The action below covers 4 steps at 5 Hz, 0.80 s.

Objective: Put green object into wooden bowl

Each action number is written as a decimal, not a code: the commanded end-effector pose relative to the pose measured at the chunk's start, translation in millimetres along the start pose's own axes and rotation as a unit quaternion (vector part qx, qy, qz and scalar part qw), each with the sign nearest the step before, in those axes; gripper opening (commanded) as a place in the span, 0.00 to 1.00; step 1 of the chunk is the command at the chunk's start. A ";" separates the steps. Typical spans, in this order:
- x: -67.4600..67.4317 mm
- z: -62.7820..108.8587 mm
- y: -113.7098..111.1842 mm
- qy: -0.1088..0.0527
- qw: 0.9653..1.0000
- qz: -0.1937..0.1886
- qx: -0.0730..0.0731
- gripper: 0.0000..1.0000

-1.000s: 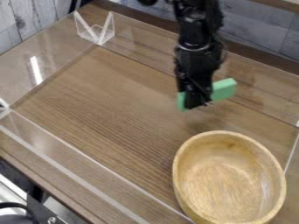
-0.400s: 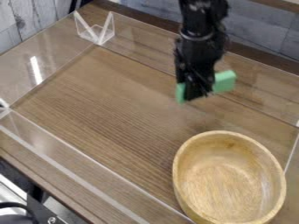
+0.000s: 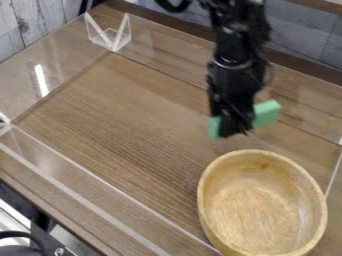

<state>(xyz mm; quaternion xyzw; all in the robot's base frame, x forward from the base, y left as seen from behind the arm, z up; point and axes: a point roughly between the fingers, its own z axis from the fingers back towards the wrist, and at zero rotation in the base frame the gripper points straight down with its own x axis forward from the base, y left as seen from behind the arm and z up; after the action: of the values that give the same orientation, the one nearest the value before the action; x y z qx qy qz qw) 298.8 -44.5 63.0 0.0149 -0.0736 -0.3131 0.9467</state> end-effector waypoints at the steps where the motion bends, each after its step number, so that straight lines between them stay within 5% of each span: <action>1: 13.1 19.8 -28.0 -0.028 0.999 0.028 0.011 0.00; 2: 17.7 23.7 -59.6 -0.030 0.998 0.056 0.006 0.00; 4: 4.1 13.2 -101.3 -0.030 0.999 0.011 -0.018 0.00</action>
<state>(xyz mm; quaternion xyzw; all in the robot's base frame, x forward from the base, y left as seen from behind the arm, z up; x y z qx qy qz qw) 235.4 -125.9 57.1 -0.0088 -0.0725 -0.3026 0.9503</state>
